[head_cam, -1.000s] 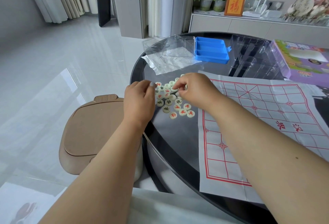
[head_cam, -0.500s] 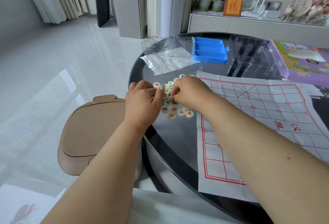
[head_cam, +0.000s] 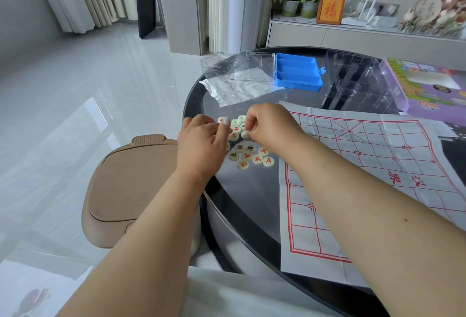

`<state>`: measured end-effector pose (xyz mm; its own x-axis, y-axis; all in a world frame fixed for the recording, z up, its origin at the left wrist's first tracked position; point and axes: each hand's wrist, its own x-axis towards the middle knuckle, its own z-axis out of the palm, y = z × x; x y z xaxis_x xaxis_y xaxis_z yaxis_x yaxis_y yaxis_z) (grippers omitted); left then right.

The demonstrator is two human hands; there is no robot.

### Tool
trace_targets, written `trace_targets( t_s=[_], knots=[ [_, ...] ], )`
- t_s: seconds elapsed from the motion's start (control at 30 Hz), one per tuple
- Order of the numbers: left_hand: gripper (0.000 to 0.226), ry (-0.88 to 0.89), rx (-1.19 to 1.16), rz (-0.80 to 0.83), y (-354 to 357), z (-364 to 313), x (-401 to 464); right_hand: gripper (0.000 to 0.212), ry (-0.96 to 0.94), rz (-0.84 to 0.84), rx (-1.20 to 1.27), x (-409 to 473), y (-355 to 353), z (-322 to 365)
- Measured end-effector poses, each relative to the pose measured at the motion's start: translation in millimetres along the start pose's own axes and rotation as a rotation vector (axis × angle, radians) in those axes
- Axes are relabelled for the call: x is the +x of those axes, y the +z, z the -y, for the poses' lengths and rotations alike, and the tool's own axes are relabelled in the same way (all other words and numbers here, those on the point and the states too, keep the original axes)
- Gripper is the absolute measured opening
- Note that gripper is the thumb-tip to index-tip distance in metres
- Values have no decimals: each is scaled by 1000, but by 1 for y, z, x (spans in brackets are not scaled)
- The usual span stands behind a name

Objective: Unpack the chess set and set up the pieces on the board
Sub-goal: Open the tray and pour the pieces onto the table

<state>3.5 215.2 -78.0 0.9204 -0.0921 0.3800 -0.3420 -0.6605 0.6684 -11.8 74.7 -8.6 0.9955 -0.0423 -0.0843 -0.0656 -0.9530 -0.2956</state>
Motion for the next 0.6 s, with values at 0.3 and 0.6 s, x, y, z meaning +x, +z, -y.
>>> trace_targets(
  t_s=[0.3, 0.6],
  knots=[
    [50, -9, -3, 7, -1, 0, -1, 32, -97, -47, 1, -1, -5, -17],
    [49, -32, -11, 1, -3, -1, -1, 16, 81, -188, 214, 16, -3, -56]
  ],
)
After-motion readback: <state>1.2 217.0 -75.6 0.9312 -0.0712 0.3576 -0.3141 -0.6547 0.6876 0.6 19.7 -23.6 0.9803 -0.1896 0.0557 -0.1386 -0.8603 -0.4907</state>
